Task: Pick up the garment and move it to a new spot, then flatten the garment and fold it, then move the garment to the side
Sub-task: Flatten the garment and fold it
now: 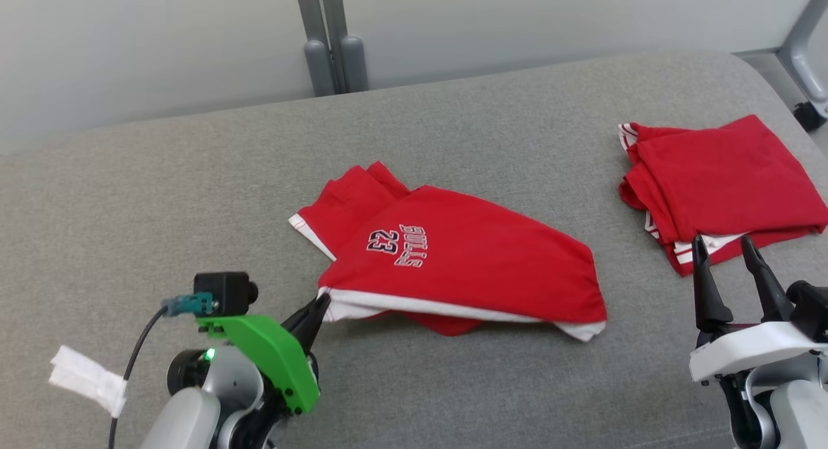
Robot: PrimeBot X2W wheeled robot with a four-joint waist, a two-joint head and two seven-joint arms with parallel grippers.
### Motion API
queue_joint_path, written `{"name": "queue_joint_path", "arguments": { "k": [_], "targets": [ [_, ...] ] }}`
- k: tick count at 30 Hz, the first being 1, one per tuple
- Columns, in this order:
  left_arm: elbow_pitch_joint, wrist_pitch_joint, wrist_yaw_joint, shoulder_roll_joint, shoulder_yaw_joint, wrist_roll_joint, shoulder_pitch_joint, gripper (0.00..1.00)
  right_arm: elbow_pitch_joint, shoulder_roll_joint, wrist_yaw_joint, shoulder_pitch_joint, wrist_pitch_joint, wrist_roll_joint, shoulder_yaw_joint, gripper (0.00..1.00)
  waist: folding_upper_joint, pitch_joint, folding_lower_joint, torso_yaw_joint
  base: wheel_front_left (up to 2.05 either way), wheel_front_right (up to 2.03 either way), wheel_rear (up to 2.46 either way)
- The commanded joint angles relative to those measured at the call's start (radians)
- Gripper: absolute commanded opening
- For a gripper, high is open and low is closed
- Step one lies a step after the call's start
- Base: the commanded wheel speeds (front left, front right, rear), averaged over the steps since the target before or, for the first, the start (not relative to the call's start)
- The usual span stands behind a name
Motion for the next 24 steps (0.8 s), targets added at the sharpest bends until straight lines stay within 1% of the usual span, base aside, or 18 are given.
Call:
{"name": "queue_joint_path", "arguments": {
  "k": [1, 6, 10, 13, 15, 16, 17, 18, 19, 21, 24],
  "targets": [
    [-0.024, 0.010, 0.016, 0.017, 0.006, -0.007, 0.043, 0.00, 0.006, 0.000, 0.000, 0.014, -0.004, 0.001, 0.002, 1.00, 0.0000, -0.050, 0.0000, 0.049, 0.00, 0.00, 0.00],
    [-0.110, 0.014, 0.075, 0.040, 0.024, -0.023, 0.178, 0.00, 0.009, 0.008, 0.000, 0.025, -0.004, 0.000, 0.004, 1.00, 0.0000, -0.049, 0.0000, 0.062, 0.00, 0.00, 0.00],
    [-0.107, -0.030, 0.107, 0.043, 0.035, 0.000, 0.238, 0.00, 0.013, 0.004, 0.000, 0.023, -0.004, 0.004, 0.003, 1.00, 0.0000, -0.032, 0.0000, 0.068, 0.00, 0.00, 0.00],
    [-0.089, -0.078, 0.118, 0.034, 0.044, 0.019, 0.253, 0.00, 0.015, -0.002, 0.000, 0.022, -0.004, 0.004, -0.003, 1.00, 0.0000, -0.024, 0.0000, 0.071, 0.00, 0.00, 0.00],
    [-0.067, -0.100, 0.111, 0.017, 0.045, 0.010, 0.254, 0.00, 0.016, -0.005, 0.000, 0.019, -0.001, 0.002, -0.004, 1.00, 0.0000, -0.020, 0.0000, 0.074, 0.00, 0.00, 0.00],
    [-0.052, -0.104, 0.105, 0.018, 0.040, 0.012, 0.254, 0.31, 0.016, -0.006, 0.000, 0.016, 0.001, 0.001, -0.003, 1.00, 0.0000, -0.019, 0.0000, 0.075, 0.00, 0.00, 0.00],
    [-0.040, -0.111, 0.103, 0.022, 0.039, 0.019, 0.250, 0.52, 0.017, -0.008, 0.000, 0.013, 0.005, 0.001, 0.000, 1.00, 0.0000, -0.018, 0.0000, 0.076, 0.00, 0.00, 0.00],
    [-0.025, -0.118, 0.099, 0.021, 0.035, 0.022, 0.244, 0.95, 0.018, -0.010, 0.000, 0.009, 0.006, 0.001, 0.003, 1.00, 0.0000, -0.017, 0.0000, 0.077, 0.00, 0.00, 0.00],
    [-0.014, -0.124, 0.094, 0.018, 0.031, 0.024, 0.240, 1.00, 0.019, -0.011, 0.000, 0.006, 0.009, 0.001, 0.004, 1.00, 0.0000, -0.017, 0.0000, 0.079, 0.00, 0.00, 0.00],
    [-0.002, -0.149, 0.083, 0.016, 0.031, 0.033, 0.227, 1.00, 0.020, -0.013, 0.000, 0.006, 0.010, 0.002, 0.006, 1.00, 0.0000, -0.019, 0.0000, 0.084, 0.00, 0.00, 0.00],
    [-0.019, -0.212, 0.049, 0.037, 0.027, 0.063, 0.214, 1.00, 0.023, -0.012, 0.000, 0.016, 0.014, 0.003, 0.008, 1.00, 0.0000, -0.032, 0.0000, 0.096, 0.00, 0.00, 0.00]
  ]
}}
